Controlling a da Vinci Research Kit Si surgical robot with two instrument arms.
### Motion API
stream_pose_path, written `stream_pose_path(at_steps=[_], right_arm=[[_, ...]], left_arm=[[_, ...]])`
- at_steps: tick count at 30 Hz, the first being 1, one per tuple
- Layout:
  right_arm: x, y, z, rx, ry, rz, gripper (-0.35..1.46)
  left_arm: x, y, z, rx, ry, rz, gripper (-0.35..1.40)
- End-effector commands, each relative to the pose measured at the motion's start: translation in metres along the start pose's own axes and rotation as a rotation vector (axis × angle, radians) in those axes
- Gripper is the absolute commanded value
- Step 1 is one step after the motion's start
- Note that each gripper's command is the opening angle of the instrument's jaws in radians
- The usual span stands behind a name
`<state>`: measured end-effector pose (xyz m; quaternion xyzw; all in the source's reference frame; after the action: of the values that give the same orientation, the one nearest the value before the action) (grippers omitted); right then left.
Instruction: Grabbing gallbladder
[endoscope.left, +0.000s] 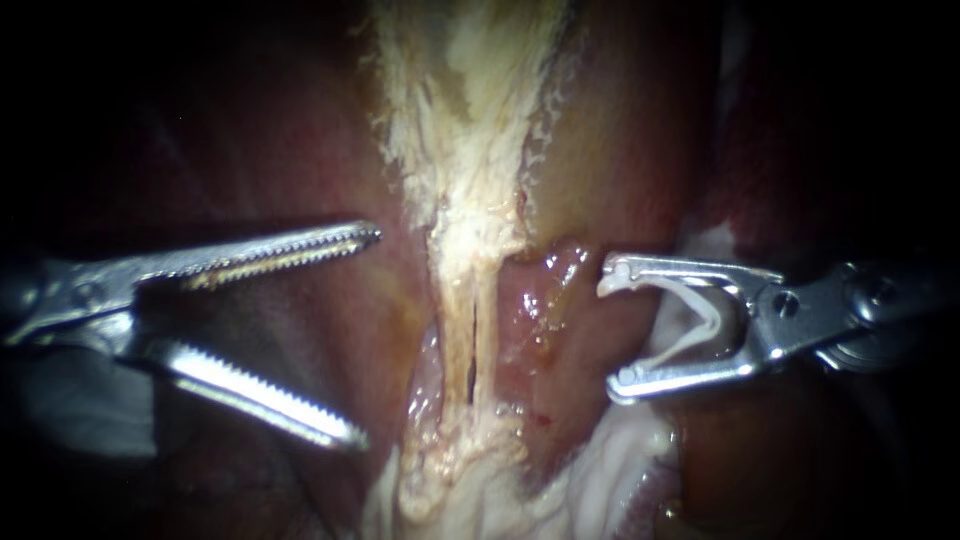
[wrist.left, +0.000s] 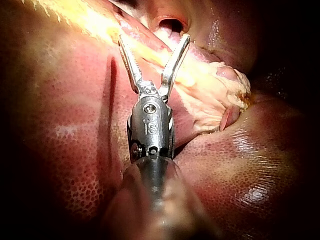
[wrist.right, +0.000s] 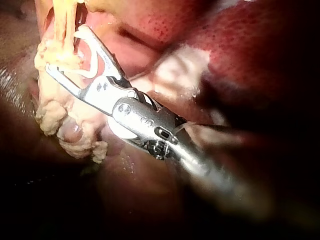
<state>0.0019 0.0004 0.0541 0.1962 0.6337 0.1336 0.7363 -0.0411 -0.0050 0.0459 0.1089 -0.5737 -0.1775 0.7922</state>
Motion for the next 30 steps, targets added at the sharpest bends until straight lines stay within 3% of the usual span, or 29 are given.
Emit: stream_pose_path(at_steps=[1,5,11,17,24,30], right_arm=[[0.0000,0.0000,0.0000,0.000,0.000,0.000,0.60],[0.0000,0.0000,0.0000,0.000,0.000,0.000,0.60],[0.0000,0.0000,0.0000,0.000,0.000,0.000,0.60],[0.0000,0.0000,0.0000,0.000,0.000,0.000,0.60],[0.0000,0.0000,-0.0001,0.000,-0.001,0.000,0.60],[0.0000,0.0001,-0.0001,0.000,-0.001,0.000,0.60]], left_arm=[[0.0000,0.0000,0.0000,-0.004,0.001,0.000,0.91],[0.0000,0.0000,0.0000,-0.037,0.008,0.005,0.93],[-0.0006,0.0001,0.0005,-0.151,0.014,-0.169,0.73],[-0.0015,0.0016,0.0024,-0.218,0.040,-0.283,0.58],[-0.0010,0.0027,0.0043,-0.253,0.079,-0.363,0.49],[-0.0008,0.0030,0.0049,-0.279,0.103,-0.432,0.32]])
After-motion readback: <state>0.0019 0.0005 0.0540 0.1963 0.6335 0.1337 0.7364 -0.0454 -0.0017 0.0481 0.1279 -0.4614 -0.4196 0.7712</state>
